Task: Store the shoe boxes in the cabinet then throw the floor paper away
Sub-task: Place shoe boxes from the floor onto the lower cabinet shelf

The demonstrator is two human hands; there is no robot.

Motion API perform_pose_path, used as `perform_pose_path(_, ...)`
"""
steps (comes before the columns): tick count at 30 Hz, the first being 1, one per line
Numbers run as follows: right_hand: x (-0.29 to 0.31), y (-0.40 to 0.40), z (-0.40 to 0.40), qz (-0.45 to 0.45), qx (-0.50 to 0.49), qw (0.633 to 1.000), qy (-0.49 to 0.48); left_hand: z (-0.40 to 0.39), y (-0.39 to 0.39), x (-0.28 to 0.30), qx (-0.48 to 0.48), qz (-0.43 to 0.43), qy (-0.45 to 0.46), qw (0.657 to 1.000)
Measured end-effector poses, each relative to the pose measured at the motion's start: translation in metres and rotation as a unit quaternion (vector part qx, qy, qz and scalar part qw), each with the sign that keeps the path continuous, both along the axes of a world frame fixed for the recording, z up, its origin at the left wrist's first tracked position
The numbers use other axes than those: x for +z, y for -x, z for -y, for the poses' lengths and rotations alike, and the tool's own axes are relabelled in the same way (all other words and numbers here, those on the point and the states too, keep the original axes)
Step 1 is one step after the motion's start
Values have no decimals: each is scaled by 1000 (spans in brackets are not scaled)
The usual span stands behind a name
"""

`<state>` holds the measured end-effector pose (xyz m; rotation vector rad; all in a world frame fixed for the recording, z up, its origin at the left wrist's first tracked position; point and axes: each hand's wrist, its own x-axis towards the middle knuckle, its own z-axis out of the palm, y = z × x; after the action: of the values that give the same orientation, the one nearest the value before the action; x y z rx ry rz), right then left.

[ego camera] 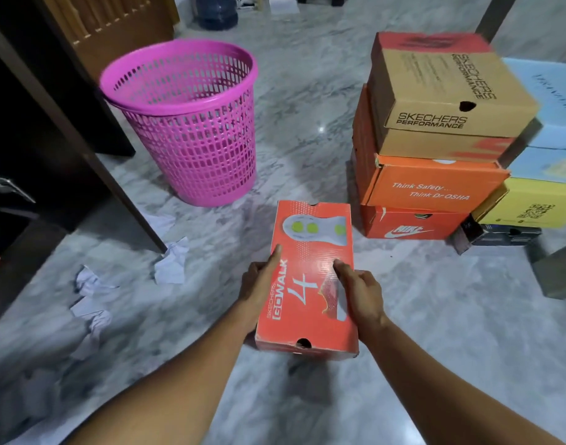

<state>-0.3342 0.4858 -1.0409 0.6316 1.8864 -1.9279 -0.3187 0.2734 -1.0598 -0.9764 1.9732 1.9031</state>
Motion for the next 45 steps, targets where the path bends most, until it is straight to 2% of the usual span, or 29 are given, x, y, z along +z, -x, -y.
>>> perform_pose_path(6, 72, -35, 24, -62, 28, 990, 121, 13, -49, 76, 71, -129, -20, 989)
perform_pose_path(10, 121, -62, 39, -124, 61, 977, 163, 25, -86, 116, 103, -189, -28, 976)
perform_pose_path(16, 182, -98, 77, -246, 135, 945, 169, 63, -145, 175, 140, -281, -23, 949)
perform_pose_path(21, 223, -114, 109, -295, 217, 920, 139, 90, -192, 217, 180, -341, -18, 923)
perform_pose_path(26, 264, -116, 166, -332, 310, 883, 118, 132, -225, 218, 287, -318, -61, 902)
perform_pose_path(29, 287, -109, 217, -299, 395, 859, 129, 166, -235, 225, 357, -311, -97, 876)
perform_pose_path(31, 293, -102, 251, -253, 468, 834, 146, 193, -236, 231, 414, -320, -129, 842)
perform_pose_path(33, 290, -95, 277, -219, 535, 804, 137, 225, -236, 241, 468, -322, -112, 816)
perform_pose_path(35, 277, -90, 296, -186, 571, 793, 98, 260, -234, 241, 481, -310, -78, 817)
perform_pose_path(37, 257, -88, 314, -119, 579, 803, 73, 295, -230, 232, 479, -296, -77, 823)
perform_pose_path(39, 238, -89, 337, -39, 553, 824, 118, 311, -231, 250, 474, -292, -54, 829)
perform_pose_path(42, 226, -90, 377, -35, 487, 855, 175, 333, -227, 266, 465, -265, -17, 845)
perform_pose_path(44, 223, -89, 407, -35, 468, 868, 161, 347, -224, 263, 473, -184, 52, 860)
perform_pose_path(45, 221, -89, 422, -26, 468, 872, 145, 351, -226, 257, 455, -137, 143, 868)
